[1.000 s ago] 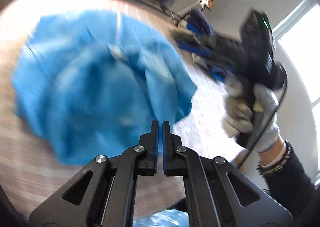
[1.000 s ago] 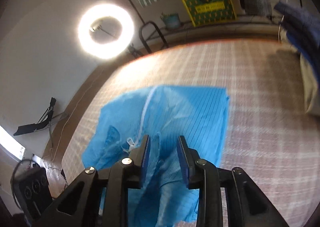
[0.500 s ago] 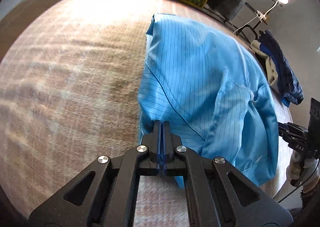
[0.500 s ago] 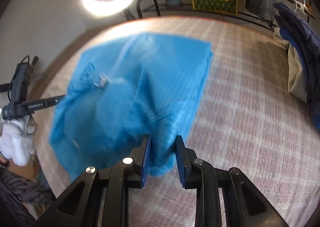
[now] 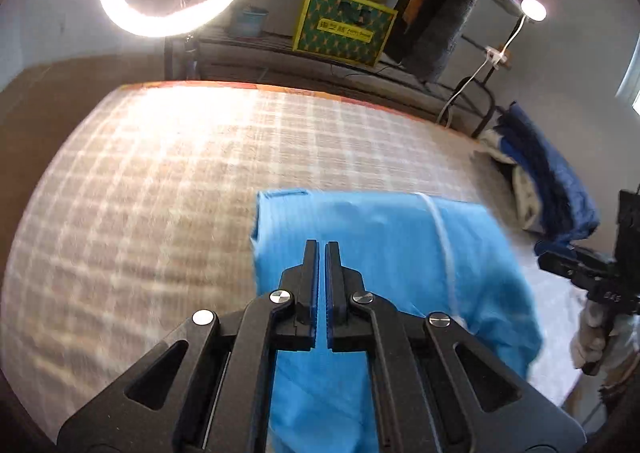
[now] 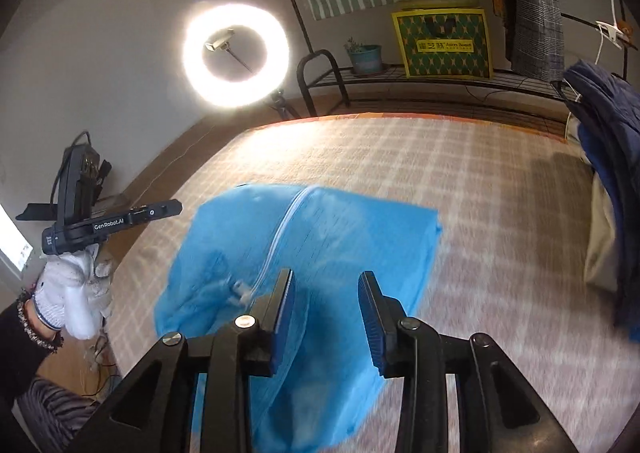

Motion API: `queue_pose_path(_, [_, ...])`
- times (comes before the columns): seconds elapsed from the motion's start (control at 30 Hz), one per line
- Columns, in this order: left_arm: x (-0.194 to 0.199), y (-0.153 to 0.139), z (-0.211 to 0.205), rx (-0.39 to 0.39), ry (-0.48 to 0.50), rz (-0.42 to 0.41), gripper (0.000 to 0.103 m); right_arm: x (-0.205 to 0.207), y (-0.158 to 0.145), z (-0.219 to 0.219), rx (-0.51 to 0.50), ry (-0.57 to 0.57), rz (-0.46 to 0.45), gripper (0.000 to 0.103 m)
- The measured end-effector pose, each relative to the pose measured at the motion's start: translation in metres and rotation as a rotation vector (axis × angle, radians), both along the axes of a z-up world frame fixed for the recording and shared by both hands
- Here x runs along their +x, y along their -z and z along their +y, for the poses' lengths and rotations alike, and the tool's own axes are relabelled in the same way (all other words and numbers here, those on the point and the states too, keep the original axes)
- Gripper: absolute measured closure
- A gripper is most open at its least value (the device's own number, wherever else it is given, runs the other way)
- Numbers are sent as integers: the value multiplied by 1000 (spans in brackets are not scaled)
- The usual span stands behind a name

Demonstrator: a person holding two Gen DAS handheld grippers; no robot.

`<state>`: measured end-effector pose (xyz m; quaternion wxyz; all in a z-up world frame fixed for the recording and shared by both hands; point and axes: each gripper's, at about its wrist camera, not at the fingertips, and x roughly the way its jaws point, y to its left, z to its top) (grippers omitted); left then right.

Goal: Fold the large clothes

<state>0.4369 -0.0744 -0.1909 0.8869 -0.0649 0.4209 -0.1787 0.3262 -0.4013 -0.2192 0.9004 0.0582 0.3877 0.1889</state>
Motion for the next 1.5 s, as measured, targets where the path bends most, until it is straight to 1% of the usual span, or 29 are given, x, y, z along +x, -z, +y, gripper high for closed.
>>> queue_pose_path(0.1, [20,29,-7,42,-18,40,103,28,19,3,2,3,23,68])
queue_pose_path(0.2, [26,68,-13,115,-10,88,103,48,45,5,-54,-2,69,68])
queue_pose_path(0.23, [26,82,-13,134,-10,113,103,53,54,4,-75,1,86,71])
queue_pose_path(0.27, [21,87,-10,121,-19,57,101,55,62,2,-89,7,101,72])
queue_pose_path(0.3, [20,92,-11,125,-13,36,101,57,74,0,-102,12,120,74])
queue_pose_path(0.33, [20,95,-10,123,-10,34,100,54,75,-2,-96,6,88,75])
queue_pose_path(0.37, [24,97,-9,118,-9,48,100,52,74,-3,-100,5,91,75])
queue_pose_path(0.4, [25,97,-7,121,-13,60,95,51,72,-5,-99,13,99,76])
queue_pose_path(0.5, [25,96,3,128,-35,93,95,42,61,-9,-153,46,115,75])
queue_pose_path(0.53, [21,90,8,121,-40,83,95,36,54,-12,-151,59,109,75])
queue_pose_path(0.57, [17,82,11,108,-45,60,95,30,45,-15,-122,57,93,72])
queue_pose_path(0.63, [16,57,15,54,-34,27,95,18,23,-12,-93,38,44,72])
queue_pose_path(0.67, [17,47,10,18,-10,18,95,16,15,-7,-95,32,26,72])
queue_pose_path(0.73, [23,29,-7,-13,31,2,95,20,-2,3,-78,14,0,72])
queue_pose_path(0.77, [26,22,-19,-16,51,-7,95,25,-8,9,-66,-3,-9,72])
queue_pose_path(0.83, [38,18,-45,-13,111,-4,95,42,-14,26,-69,-44,-7,72])
queue_pose_path(0.87, [41,19,-55,-16,142,-1,95,52,-12,34,-78,-68,2,72])
queue_pose_path(0.93, [56,27,-81,26,176,-7,95,71,-3,49,-110,-99,29,72])
queue_pose_path(1.0, [67,33,-95,50,204,4,95,88,13,60,-138,-121,62,72])
queue_pose_path(1.07, [81,52,-110,106,224,35,95,99,30,69,-168,-145,99,72])
queue_pose_path(1.1, [70,58,-111,134,223,49,95,105,39,72,-200,-151,119,73])
queue_pose_path(1.13, [76,70,-114,152,226,75,95,108,47,73,-219,-153,134,74])
queue_pose_path(1.2, [78,80,-111,135,216,76,95,114,60,70,-219,-149,168,77])
queue_pose_path(1.27, [84,86,-104,80,198,85,95,118,67,63,-177,-137,181,78])
queue_pose_path(1.3, [86,87,-101,61,192,91,95,118,70,60,-155,-129,182,78])
queue_pose_path(1.33, [87,87,-100,53,194,95,95,118,69,59,-153,-127,182,78])
queue_pose_path(1.4, [84,79,-94,54,191,105,95,115,61,58,-154,-111,183,77])
queue_pose_path(1.43, [81,73,-88,52,170,103,95,108,53,53,-131,-99,172,77])
queue_pose_path(1.5, [68,58,-68,18,135,85,95,92,36,39,-75,-80,145,77])
